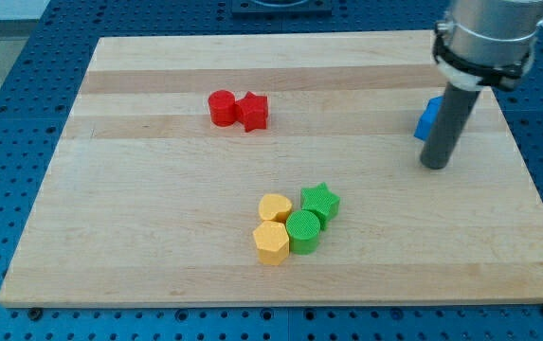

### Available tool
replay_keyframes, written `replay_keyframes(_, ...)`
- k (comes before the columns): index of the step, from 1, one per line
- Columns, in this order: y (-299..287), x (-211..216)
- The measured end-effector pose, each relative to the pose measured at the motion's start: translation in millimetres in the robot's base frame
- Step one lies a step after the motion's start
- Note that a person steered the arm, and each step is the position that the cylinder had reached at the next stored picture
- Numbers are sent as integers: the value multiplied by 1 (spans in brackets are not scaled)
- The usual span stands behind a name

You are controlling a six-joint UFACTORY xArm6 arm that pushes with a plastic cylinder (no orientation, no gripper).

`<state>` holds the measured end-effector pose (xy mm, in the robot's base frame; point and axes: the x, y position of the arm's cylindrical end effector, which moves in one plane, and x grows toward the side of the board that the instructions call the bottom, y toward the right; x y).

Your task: Slide the blue triangle to the top center

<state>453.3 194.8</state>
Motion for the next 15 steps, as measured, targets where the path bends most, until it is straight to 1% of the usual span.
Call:
replay_keyframes(1,26,-12)
replay_keyframes(2,38,-30)
replay_keyframes(4,38,-69)
replay_keyframes(6,35,-94)
replay_keyframes(9,-1,-80)
replay_keyframes(12,-60,-80)
replay_keyframes(14,-65,-105)
replay_keyframes(15,-65,-128)
